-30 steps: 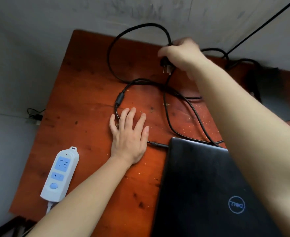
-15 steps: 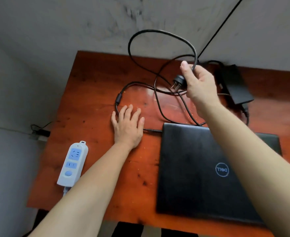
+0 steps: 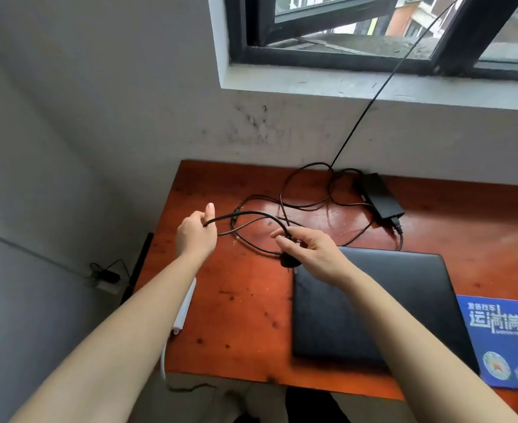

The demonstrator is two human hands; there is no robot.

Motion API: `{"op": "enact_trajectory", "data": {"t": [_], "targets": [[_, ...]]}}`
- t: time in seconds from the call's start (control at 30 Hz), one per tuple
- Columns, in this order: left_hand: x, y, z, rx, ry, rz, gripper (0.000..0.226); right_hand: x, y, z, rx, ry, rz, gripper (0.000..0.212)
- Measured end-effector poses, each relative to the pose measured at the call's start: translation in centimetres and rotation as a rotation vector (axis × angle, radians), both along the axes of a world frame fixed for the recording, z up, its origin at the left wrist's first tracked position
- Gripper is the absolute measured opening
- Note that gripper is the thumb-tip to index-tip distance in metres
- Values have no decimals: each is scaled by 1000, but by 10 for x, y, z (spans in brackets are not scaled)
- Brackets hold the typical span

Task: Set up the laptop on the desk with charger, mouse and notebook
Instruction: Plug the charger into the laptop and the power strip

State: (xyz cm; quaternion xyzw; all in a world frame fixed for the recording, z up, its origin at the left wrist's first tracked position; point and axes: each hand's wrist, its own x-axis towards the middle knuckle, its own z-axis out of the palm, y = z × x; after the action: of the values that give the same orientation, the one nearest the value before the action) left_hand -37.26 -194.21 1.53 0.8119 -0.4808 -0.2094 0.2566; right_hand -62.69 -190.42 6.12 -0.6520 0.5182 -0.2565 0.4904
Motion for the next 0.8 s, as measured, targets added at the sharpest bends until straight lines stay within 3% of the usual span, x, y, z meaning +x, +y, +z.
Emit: {"op": "enact_trajectory", "data": {"t": [0.07,0.13,0.23,0.4,0.5,0.6,0.7,0.8], "targets": [[3,5,18,106,70,73,76,0,7,0,-92,169,-6,10],[1,8,34,95,208,135,79,1,7,0,-175,344,0,14],[-5,9,72,-239,334,57,62,3,11,6,-228,471,-36,21],[-19,7,151,-864,10,-273,37,12,13,25,-332,396,-178,22],[-20,5,171,-1038,-58,-298,26,23,16,32,-378,300,-203,18],[-6,6,158,-885,-39,-120,30,29,24,29,-341,257,-216,18],[19,10,124,-508,18,-47,34,25,33,14,-218,268,-201,20],[35,22,85,-97,-75,-53,46,19,41,-5,-122,290,-185,18]]}}
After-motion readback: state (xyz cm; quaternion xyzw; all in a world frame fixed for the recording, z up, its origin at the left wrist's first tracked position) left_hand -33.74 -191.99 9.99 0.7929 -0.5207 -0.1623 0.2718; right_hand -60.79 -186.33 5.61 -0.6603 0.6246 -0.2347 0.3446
